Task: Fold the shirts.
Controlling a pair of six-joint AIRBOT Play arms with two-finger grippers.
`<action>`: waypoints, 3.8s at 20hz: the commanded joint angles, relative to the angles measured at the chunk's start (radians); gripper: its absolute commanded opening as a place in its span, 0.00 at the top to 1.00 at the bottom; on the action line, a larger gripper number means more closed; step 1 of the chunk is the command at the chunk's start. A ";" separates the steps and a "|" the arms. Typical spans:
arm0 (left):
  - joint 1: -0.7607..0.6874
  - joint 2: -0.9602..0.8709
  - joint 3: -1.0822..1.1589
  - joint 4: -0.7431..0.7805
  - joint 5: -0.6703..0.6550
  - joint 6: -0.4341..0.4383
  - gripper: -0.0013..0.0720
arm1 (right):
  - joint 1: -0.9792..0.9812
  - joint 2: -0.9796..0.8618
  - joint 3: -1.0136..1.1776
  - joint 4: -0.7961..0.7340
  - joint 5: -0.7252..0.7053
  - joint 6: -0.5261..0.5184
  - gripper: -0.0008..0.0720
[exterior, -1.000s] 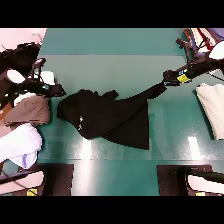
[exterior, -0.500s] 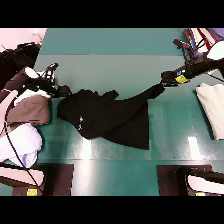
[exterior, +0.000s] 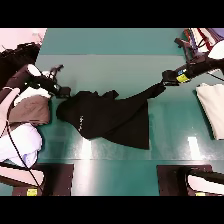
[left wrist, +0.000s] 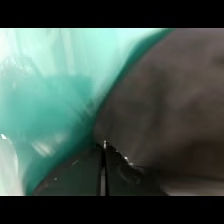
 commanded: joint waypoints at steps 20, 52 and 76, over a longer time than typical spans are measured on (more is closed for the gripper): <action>0.070 0.912 0.606 0.000 0.180 -0.139 0.96 | -0.366 0.459 0.569 0.002 0.000 -0.064 0.97; 0.077 0.101 0.309 0.126 -0.272 -0.232 0.31 | -0.243 -0.099 0.134 0.028 0.067 -0.116 0.52; 0.077 0.688 -0.795 -0.004 0.229 -0.309 0.95 | -0.381 0.301 -0.414 0.016 0.065 -0.121 0.52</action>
